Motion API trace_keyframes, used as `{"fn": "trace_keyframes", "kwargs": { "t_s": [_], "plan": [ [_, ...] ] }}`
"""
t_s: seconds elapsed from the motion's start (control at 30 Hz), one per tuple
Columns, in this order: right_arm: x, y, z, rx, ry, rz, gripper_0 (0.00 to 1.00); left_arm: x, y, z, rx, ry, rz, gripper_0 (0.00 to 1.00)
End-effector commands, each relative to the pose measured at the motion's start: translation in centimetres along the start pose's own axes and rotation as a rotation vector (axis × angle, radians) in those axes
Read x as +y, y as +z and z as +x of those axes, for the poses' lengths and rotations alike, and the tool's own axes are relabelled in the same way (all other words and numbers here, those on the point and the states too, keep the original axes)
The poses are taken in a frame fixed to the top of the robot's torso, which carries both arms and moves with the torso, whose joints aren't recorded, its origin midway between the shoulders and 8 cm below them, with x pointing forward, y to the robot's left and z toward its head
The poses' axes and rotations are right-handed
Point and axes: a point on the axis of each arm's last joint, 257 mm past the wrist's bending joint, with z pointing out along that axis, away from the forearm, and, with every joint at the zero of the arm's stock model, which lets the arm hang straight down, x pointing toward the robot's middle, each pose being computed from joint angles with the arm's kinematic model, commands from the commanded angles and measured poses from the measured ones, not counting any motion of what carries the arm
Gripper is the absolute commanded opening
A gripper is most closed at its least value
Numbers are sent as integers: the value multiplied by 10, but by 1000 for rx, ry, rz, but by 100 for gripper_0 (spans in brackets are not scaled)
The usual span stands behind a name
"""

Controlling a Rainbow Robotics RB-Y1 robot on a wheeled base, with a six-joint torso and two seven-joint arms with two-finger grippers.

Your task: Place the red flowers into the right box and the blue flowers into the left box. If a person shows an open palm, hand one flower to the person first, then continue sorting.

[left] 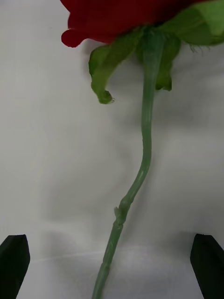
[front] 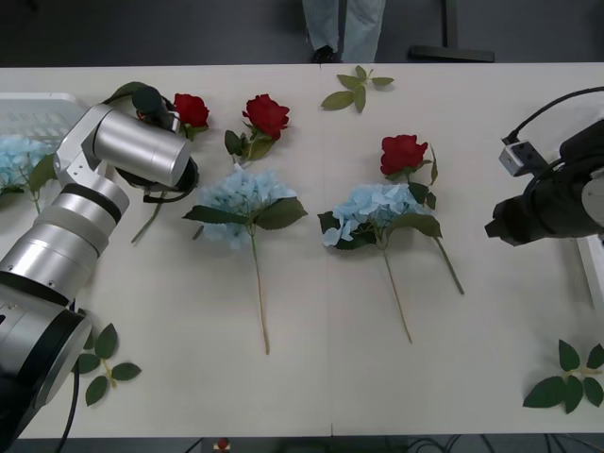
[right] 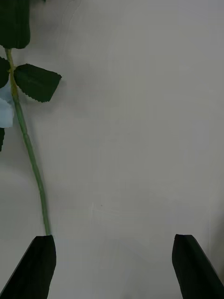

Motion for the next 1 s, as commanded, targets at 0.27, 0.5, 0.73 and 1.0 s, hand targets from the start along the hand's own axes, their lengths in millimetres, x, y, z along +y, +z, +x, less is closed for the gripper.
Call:
{"fn": "trace_keyframes", "kwargs": {
  "t_s": [0.27, 0.5, 0.73, 1.0],
  "plan": [
    [35, 36, -49, -59, 53, 22, 72, -1, 0, -2, -7, -76, 7, 100],
    [49, 59, -69, -53, 32, 66, 72, 9, 7, 8, -5, -54, -25, 28],
    [62, 86, -69, -49, 5, 87, 73, 8, 7, 9, -4, -53, -25, 0],
    [73, 101, -70, -59, 14, 89, 72, 0, 15, 28, 20, -60, -17, 0]
  ]
}}
